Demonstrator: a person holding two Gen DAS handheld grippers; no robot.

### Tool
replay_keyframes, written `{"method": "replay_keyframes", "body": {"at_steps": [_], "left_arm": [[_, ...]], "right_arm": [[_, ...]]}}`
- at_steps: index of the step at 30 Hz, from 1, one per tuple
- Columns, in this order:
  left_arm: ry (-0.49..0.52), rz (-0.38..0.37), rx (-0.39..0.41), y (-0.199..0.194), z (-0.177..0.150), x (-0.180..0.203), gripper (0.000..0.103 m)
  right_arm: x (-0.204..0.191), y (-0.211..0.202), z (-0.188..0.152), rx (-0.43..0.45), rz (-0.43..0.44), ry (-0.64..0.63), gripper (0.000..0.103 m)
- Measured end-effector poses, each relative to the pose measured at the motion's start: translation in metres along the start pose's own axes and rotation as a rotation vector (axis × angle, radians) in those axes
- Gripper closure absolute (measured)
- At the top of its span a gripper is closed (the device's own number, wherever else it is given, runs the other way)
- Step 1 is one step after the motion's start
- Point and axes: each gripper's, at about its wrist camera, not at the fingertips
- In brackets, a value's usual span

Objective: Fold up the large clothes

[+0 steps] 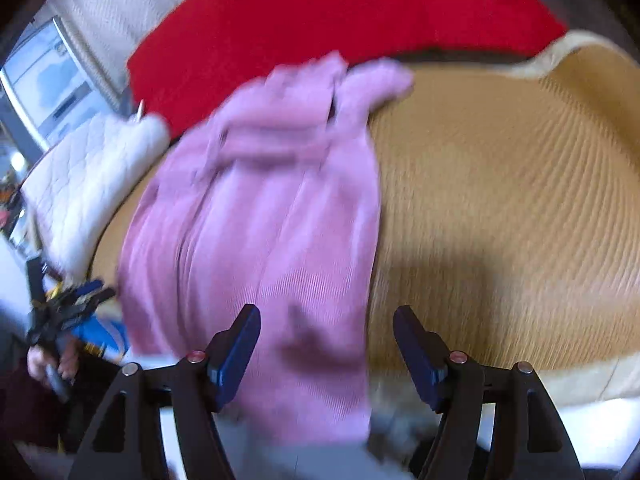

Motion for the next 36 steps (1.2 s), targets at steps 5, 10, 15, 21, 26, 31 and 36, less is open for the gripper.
{"method": "replay_keyframes", "body": {"at_steps": [5,10,15,21,26,31,36], "left_arm": [[-0.138,-0.105,-0.164,0.030,-0.013,-0.023,0.033],[-0.154,-0.139,-0.252,0.053,-0.018,-0.023,0.033],[-0.121,-0.134,-0.270,0.064,-0.019,-0.015,0.033],[-0.167,-0.176,-0.211,0.070,-0.003,-0.024,0.046],[-0.200,-0.216,-0.218,0.073,-0.005,-0.038,0.074],[-0.246,-0.167,-0.249,0.075,-0.013,-0.058,0.034],[-0.244,-0.155,-0.249,0.083,-0.002,-0.065,0.031]], "right_arm": [[0.003,0.032,-0.031,-0.190,-0.037,-0.006,0.030],[0.016,0.060,-0.033,-0.260,-0.040,0.037,0.030],[0.016,0.090,-0.032,-0.300,-0.064,0.010,0.030],[0.011,0.110,-0.029,-0.282,-0.037,0.039,0.030],[0.016,0.094,-0.037,-0.267,0.080,0.097,0.031],[0.036,0.082,-0.034,-0.233,-0.027,0.154,0.030],[0.032,0.092,-0.036,-0.241,-0.105,0.071,0.023]]}}
Point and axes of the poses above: each gripper's, at about its wrist camera, not at the fingertips, and y roughly the way its jaws point, x to its right, z to its top, and after that the axes turned 1 degree about z, right-handed
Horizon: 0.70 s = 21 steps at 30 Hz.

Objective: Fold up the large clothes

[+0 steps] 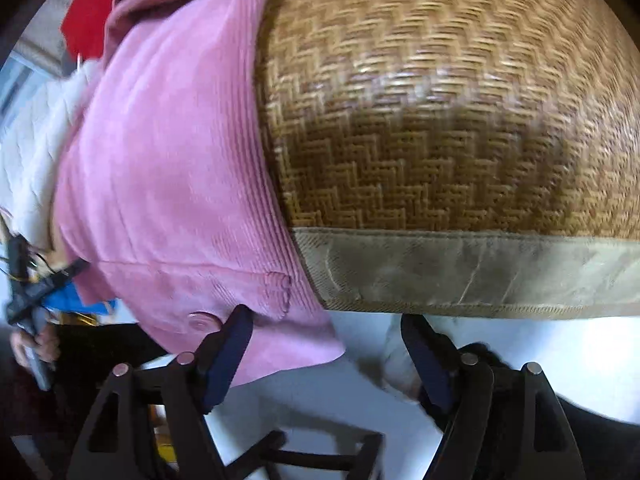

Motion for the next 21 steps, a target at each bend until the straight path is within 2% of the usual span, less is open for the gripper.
{"method": "replay_keyframes", "body": {"at_steps": [2,5,6,7,8,9,11,12,14,16,18,20,21], "left_arm": [[0.015,0.011,-0.006,0.008,0.008,0.020,0.031],[0.029,0.009,0.011,0.006,-0.002,0.039,0.031],[0.028,0.006,0.015,0.007,-0.001,0.040,0.032],[0.022,-0.004,0.015,0.008,0.000,0.039,0.038],[0.018,-0.009,0.012,0.012,-0.005,0.045,0.050],[0.013,-0.020,0.007,0.014,-0.013,0.044,0.056],[0.011,-0.054,0.001,0.014,-0.016,0.042,0.076],[0.021,-0.053,0.003,0.014,-0.018,0.044,0.078],[0.046,-0.048,0.008,0.015,-0.021,0.050,0.083],[0.053,-0.049,0.005,0.017,-0.023,0.052,0.083],[0.044,-0.057,-0.007,0.021,-0.022,0.054,0.078],[0.028,-0.084,-0.035,0.028,-0.021,0.057,0.054],[0.030,-0.084,-0.038,0.031,-0.019,0.056,0.054]], "right_arm": [[-0.013,0.010,0.002,-0.012,-0.020,-0.069,0.023],[-0.027,0.020,0.003,-0.017,-0.009,-0.115,0.023],[-0.029,0.022,0.003,-0.007,0.001,-0.116,0.023],[-0.028,0.023,0.002,-0.004,0.032,-0.106,0.024],[-0.026,0.024,0.000,-0.007,0.058,-0.094,0.030],[-0.024,0.023,-0.002,-0.011,0.106,-0.077,0.045],[-0.030,0.018,-0.007,-0.013,0.105,-0.088,0.058],[-0.033,0.015,-0.009,-0.010,0.111,-0.102,0.065],[-0.038,0.007,-0.013,-0.002,0.143,-0.117,0.067],[-0.043,-0.001,-0.015,0.009,0.191,-0.151,0.067],[-0.045,-0.006,-0.026,0.016,0.204,-0.159,0.067],[-0.034,-0.003,-0.026,-0.007,0.219,-0.132,0.064],[-0.029,0.002,-0.024,-0.029,0.218,-0.089,0.060]]}}
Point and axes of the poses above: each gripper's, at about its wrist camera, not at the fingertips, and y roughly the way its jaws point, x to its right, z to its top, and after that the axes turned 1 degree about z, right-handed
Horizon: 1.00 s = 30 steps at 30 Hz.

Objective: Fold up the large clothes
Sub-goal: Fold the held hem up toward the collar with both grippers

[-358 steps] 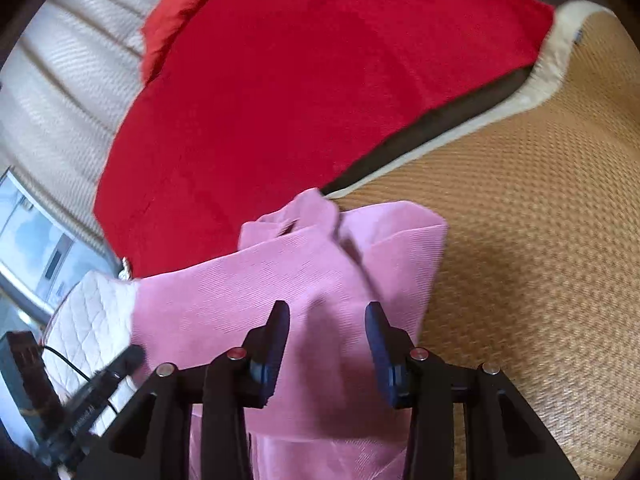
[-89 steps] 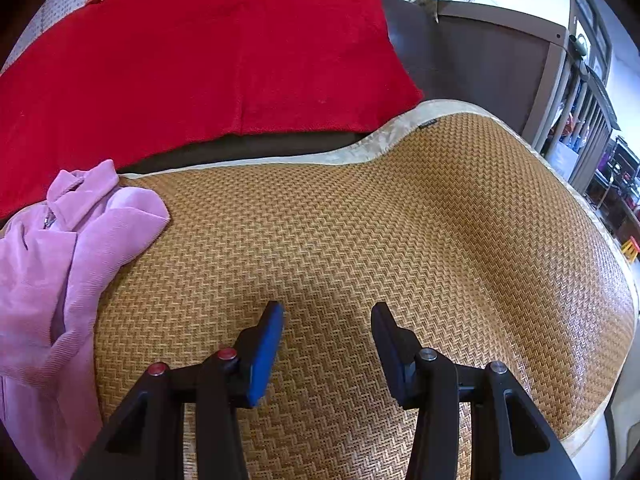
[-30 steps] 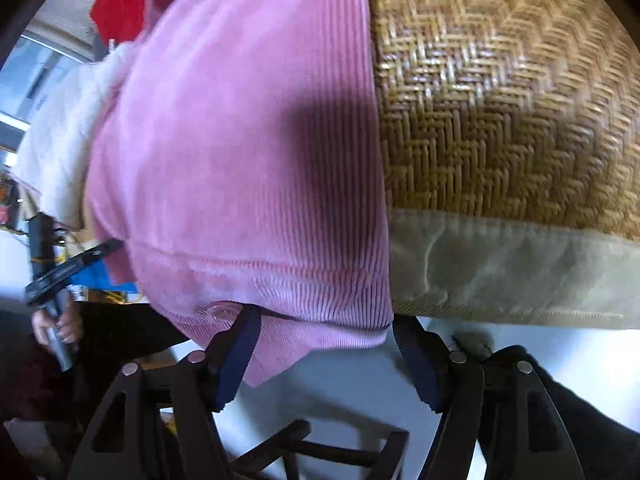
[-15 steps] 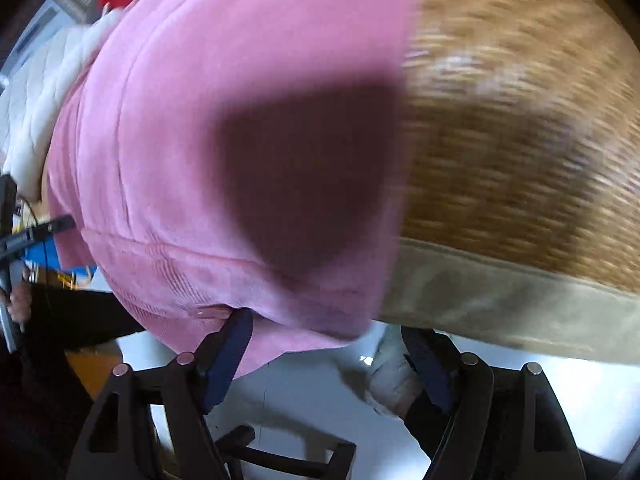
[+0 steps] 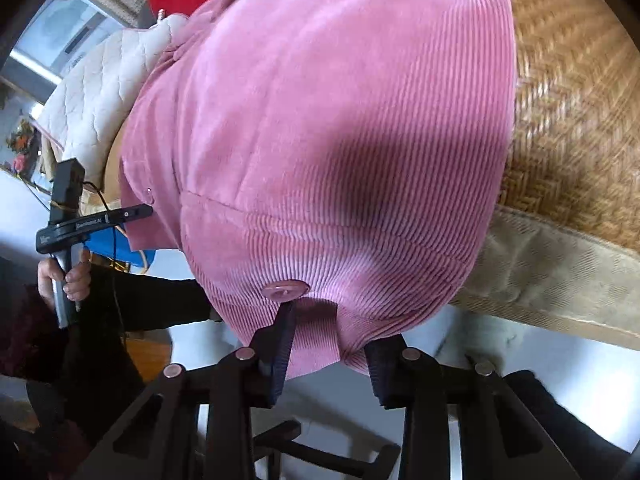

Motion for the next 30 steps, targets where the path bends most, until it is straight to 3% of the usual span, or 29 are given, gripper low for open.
{"method": "replay_keyframes", "body": {"at_steps": [2,3,5,7,8,9,11,14,19,25,30], "left_arm": [[0.036,0.014,0.003,0.006,-0.002,0.008,0.055],[0.053,0.015,0.004,0.007,-0.003,0.012,0.056],[0.085,0.027,0.006,0.010,-0.006,0.021,0.090],[0.084,0.037,0.011,0.010,-0.007,0.021,0.095],[0.082,0.031,0.012,0.009,-0.010,0.024,0.097],[0.087,0.016,0.018,0.006,-0.011,0.026,0.097],[0.115,-0.036,0.037,-0.013,-0.017,0.025,0.098],[0.152,-0.155,0.081,-0.040,-0.018,0.037,0.098],[0.159,-0.346,0.226,-0.094,-0.003,0.050,0.098],[0.149,-0.390,0.308,-0.135,0.041,0.057,0.098],[0.150,-0.402,0.327,-0.127,0.087,0.057,0.098]], "right_arm": [[0.011,-0.007,0.005,-0.026,0.009,0.047,0.042],[0.013,-0.006,0.006,-0.031,0.008,0.060,0.042],[0.009,-0.009,0.008,-0.012,0.021,0.008,0.042],[-0.003,-0.012,0.009,-0.001,0.006,-0.046,0.054],[-0.008,-0.015,0.007,0.003,-0.006,-0.066,0.072],[-0.015,-0.020,0.008,0.010,-0.018,-0.084,0.083],[-0.025,-0.030,0.007,0.033,0.000,-0.093,0.088],[-0.029,-0.054,0.000,0.089,0.074,-0.084,0.089],[-0.038,-0.098,0.014,0.199,0.182,-0.091,0.090],[-0.038,-0.126,0.066,0.258,0.250,-0.073,0.091],[-0.037,-0.087,0.084,0.184,0.201,-0.033,0.091]]}}
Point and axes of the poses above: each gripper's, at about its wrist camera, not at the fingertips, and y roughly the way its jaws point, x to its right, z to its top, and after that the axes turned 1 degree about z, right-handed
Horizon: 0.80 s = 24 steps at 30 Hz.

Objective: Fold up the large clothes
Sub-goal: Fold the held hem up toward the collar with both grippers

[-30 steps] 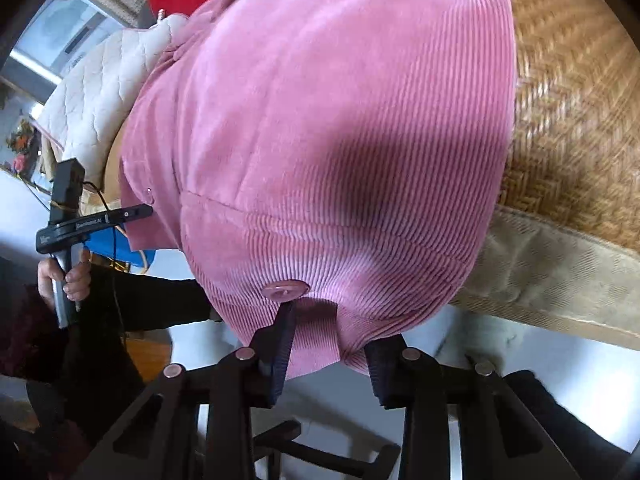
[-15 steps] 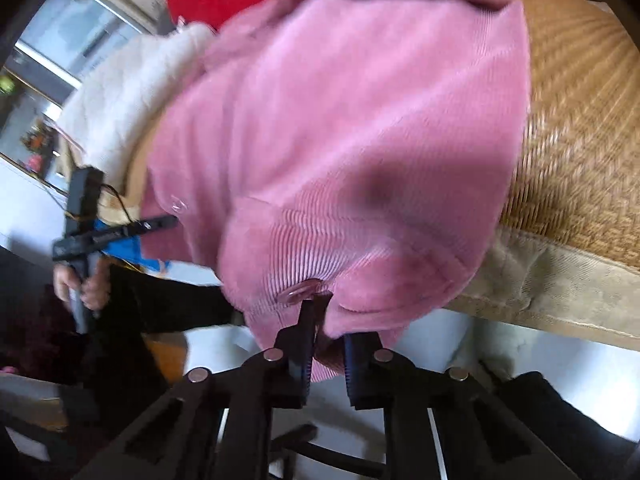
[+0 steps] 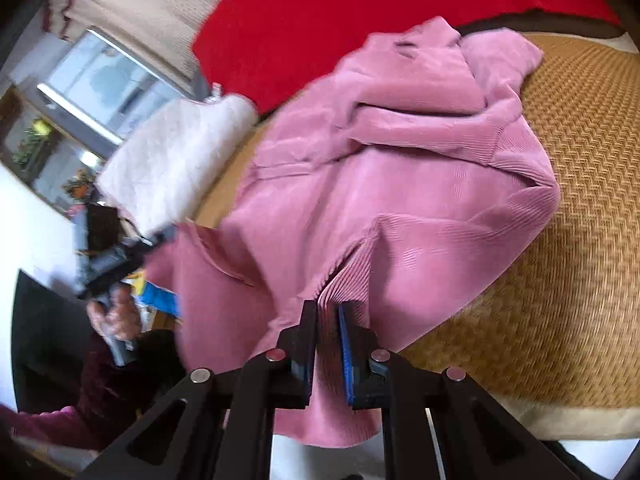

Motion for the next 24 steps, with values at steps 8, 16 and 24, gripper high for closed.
{"method": "replay_keyframes", "body": {"at_steps": [8,16,24], "left_arm": [[-0.087,-0.017,-0.008,0.017,-0.017,-0.028,0.098],[-0.065,0.017,0.001,0.011,-0.025,-0.028,0.098],[-0.051,0.029,0.002,0.008,-0.026,-0.024,0.098]], "right_arm": [[0.014,0.011,-0.020,-0.091,0.060,0.083,0.083],[-0.008,0.017,-0.023,-0.067,0.015,0.027,0.017],[-0.017,0.059,-0.035,-0.191,-0.058,0.025,0.074]]}}
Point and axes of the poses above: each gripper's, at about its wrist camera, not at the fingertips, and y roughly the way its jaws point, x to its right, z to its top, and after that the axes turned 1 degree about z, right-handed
